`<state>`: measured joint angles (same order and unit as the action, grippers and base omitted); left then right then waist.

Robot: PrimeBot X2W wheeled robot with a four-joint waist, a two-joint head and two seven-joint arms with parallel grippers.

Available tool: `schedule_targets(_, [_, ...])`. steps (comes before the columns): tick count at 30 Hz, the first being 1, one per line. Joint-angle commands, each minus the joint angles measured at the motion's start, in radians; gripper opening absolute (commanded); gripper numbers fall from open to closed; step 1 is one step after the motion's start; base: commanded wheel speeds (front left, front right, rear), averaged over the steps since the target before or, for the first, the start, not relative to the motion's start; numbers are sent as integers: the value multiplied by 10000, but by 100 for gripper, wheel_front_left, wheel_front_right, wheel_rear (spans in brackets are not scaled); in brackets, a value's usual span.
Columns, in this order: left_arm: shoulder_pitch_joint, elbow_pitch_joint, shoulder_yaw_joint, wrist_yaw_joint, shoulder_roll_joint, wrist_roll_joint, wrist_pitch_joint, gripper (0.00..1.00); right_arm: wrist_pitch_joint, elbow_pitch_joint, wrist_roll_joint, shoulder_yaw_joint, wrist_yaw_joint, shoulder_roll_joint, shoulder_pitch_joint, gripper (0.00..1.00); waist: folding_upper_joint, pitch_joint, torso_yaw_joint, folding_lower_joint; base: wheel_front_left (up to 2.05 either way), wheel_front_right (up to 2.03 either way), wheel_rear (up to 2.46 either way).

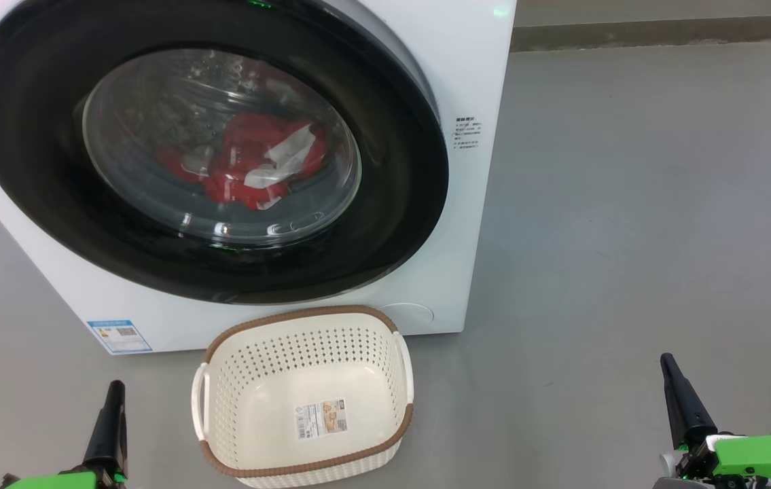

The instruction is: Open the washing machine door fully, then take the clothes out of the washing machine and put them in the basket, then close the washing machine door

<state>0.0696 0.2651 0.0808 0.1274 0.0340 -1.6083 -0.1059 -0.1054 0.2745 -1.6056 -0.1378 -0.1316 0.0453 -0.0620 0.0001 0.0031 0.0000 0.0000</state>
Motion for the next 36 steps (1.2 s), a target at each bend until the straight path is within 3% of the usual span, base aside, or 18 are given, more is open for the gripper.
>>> schedule_targets(1, [384, -203, 326, 33, 162, -7, -70, 0, -75, -298, -34, 244, 9, 49, -459, 0, -1, 0, 0, 0, 0, 0, 0])
schedule_targets(25, [384, -203, 326, 33, 162, -7, -70, 0, -75, -298, -34, 244, 9, 49, -459, 0, -1, 0, 0, 0, 0, 0, 0])
schedule_targets(26, [0, 0, 0, 0, 0, 0, 0, 100, 0, 0, 0, 0, 0, 0, 0, 100, -1, 0, 0, 0, 0, 0, 0])
schedule_targets(36, [-203, 129, -118, -6, -90, 136, 174, 100, 138, 239, 79, 110, -1, -54, 129, 100, -1, -6, 4, 20, 0, 0, 0])
